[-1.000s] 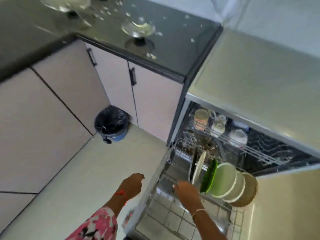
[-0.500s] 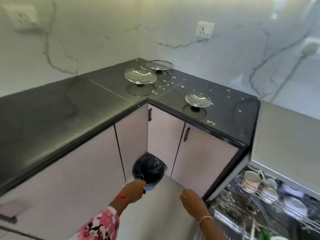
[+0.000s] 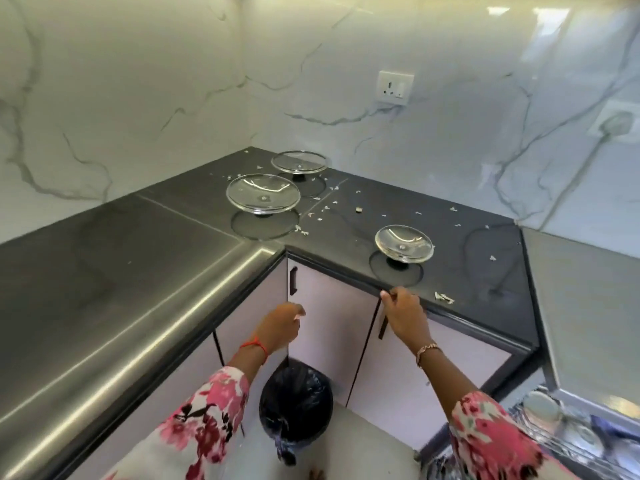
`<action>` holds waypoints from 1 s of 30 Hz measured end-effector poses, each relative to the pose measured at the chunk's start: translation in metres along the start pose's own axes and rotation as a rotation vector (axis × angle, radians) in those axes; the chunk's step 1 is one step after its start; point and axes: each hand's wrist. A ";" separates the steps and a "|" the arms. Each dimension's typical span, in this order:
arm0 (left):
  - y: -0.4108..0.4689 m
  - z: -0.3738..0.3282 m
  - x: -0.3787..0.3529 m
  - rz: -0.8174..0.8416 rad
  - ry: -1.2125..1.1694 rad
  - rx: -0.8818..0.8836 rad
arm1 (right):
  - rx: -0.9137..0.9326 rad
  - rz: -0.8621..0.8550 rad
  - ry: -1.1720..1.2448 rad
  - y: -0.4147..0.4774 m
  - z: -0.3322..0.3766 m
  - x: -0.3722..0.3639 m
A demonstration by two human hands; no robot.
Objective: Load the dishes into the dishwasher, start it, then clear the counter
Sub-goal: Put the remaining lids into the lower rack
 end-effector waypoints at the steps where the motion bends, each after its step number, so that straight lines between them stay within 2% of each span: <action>1: 0.020 -0.004 0.000 -0.012 -0.009 -0.027 | -0.047 -0.052 0.064 0.020 0.001 0.000; 3: 0.054 -0.015 0.000 -0.030 -0.018 -0.078 | -0.183 -0.148 0.186 0.055 0.001 0.000; 6: 0.108 -0.032 -0.004 -0.028 -0.041 -0.119 | -0.490 -0.261 0.332 0.113 -0.007 0.000; 8: 0.138 -0.040 -0.010 -0.034 -0.053 -0.135 | -0.681 -0.271 0.480 0.144 -0.015 0.002; 10: 0.165 -0.046 -0.016 -0.028 -0.029 -0.159 | -0.793 -0.220 0.621 0.169 -0.027 0.005; 14: 0.206 -0.050 -0.032 0.039 0.066 -0.227 | -0.891 -0.025 0.864 0.196 -0.042 0.011; 17: 0.229 -0.042 -0.045 0.121 0.163 -0.204 | -0.919 0.038 0.994 0.206 -0.047 0.008; 22: 0.231 -0.023 -0.066 0.019 0.203 -0.263 | -0.933 0.126 0.999 0.212 -0.054 -0.002; 24: 0.229 -0.019 -0.069 -0.048 0.208 -0.280 | -0.935 0.137 1.030 0.210 -0.057 -0.006; 30: 0.227 -0.019 -0.068 -0.057 0.264 -0.280 | -0.955 0.050 1.044 0.203 -0.060 -0.015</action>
Point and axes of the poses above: each hand's wrist, its own y-axis towards the middle knuckle, its own x-axis out of the back of the hand, z = x × y, and after that the axes turned 6 degrees about -z, right-handed
